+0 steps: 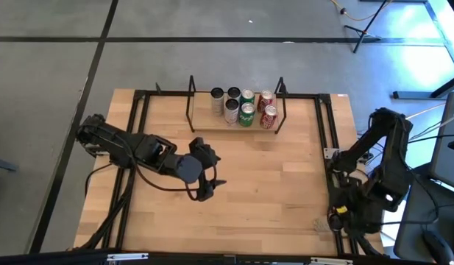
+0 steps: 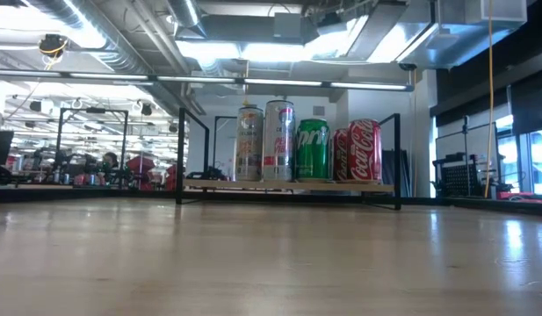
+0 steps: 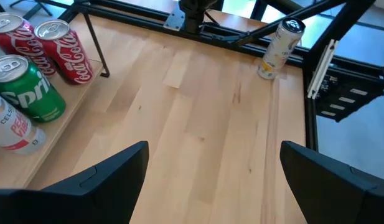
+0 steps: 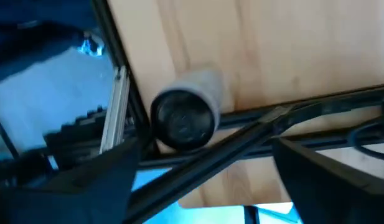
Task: Place canned beverage on shelf
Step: Put the white yellow soda can on the shelf aligned with the other white yellow soda can
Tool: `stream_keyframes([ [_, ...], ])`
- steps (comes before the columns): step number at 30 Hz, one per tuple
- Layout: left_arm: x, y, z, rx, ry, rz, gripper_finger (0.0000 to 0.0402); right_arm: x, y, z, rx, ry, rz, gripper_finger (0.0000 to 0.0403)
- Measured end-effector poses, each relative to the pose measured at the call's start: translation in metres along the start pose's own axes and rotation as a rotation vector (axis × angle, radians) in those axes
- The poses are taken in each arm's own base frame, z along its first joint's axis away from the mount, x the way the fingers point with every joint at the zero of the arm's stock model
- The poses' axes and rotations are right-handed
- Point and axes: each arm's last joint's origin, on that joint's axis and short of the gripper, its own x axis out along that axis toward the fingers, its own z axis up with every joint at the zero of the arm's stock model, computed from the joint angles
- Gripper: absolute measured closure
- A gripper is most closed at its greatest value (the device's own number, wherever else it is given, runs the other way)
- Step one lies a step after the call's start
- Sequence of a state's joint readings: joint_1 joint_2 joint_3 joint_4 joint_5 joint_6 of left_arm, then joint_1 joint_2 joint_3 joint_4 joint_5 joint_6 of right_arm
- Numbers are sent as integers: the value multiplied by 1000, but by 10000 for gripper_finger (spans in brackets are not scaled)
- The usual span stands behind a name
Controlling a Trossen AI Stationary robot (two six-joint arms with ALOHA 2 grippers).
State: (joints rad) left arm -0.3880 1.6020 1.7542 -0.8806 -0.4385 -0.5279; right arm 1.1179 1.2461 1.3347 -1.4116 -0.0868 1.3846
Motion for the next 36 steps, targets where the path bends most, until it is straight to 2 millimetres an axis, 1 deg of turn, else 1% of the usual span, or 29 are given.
stream_keyframes([
  [2, 0, 0, 0, -10, -2, 3, 52, 8, 3, -4, -22, 14, 25, 19],
  [4, 0, 0, 0, -13, -4, 5, 52, 15, 7, -6, -39, 12, 54, 10],
  [7, 0, 0, 0, -13, -3, 6, 52, 25, 12, -7, -54, 10, 87, 27],
  [10, 0, 0, 0, -13, -3, 5, 52, 35, 15, -5, -76, 12, 70, 45],
  [13, 0, 0, 0, -12, -4, 8, 52, 44, 18, -4, -99, 17, 38, 56],
  [25, 0, 0, 0, -11, -6, 12, 52, 75, 29, 0, -120, 33, -131, 58],
  [29, 0, 0, 0, -3, -6, 12, 52, 84, 31, 1, -128, 68, -185, 59],
  [32, 0, 0, 0, 26, -6, 13, 52, 89, 32, 1, -160, 81, -205, 77],
  [34, 0, 0, 0, 40, -6, 13, 52, 92, 33, 2, -187, 88, -216, 105],
  [36, 0, 0, 0, 43, -4, 13, 52, 92, 33, 2, -214, 91, -218, 145],
])
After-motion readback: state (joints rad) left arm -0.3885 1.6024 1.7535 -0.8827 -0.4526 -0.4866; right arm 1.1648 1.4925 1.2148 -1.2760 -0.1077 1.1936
